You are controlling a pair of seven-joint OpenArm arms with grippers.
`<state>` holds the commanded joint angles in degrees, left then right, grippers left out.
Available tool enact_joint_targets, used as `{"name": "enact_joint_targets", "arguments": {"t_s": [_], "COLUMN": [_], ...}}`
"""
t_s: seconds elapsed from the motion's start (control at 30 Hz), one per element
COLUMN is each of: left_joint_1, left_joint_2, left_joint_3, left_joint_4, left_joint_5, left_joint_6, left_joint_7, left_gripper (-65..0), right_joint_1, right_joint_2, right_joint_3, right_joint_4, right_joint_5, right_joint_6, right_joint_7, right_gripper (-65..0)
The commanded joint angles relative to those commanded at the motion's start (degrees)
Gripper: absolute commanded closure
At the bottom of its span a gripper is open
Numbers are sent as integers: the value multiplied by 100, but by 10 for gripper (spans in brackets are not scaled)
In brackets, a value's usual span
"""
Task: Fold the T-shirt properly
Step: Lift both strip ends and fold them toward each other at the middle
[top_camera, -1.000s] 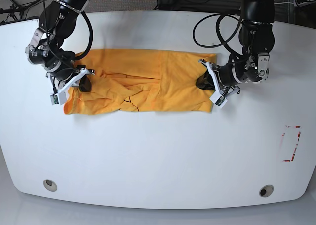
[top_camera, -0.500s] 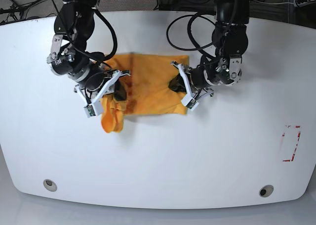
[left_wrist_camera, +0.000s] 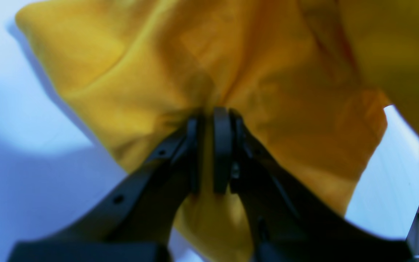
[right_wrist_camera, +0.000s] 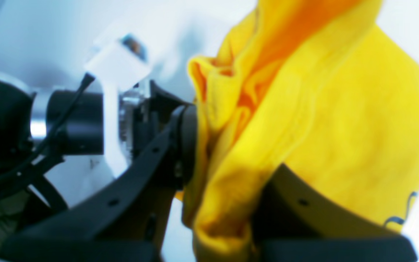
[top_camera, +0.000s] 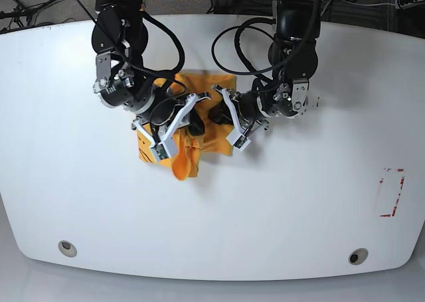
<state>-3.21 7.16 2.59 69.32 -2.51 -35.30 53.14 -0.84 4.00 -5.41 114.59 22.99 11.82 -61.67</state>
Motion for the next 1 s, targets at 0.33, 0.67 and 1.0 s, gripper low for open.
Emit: {"name": "enact_joint_targets", "arguments": {"t_s": [0.33, 0.67, 1.0], "left_joint_1": [0, -149, -440], "left_joint_2": [-18, 0, -35], "left_joint_3": [0, -9, -18], "left_joint_4": [-9, 0, 0], "left_joint_5": [0, -18, -870], "left_joint_6": [-9, -44, -53], "left_joint_7": [0, -79, -79], "left_gripper": [-42, -43, -169], "right_joint_1": [53, 176, 211], "right_joint_2": [-264, -536, -615], "right_joint_3": [-167, -246, -519], "right_joint_4": [-352, -360, 26], "right_joint_5": [-1371, -1758, -1758], "right_joint_6": [0, 53, 53], "right_joint_7": [299, 501, 510], "right_gripper": [-212, -490, -488]}}
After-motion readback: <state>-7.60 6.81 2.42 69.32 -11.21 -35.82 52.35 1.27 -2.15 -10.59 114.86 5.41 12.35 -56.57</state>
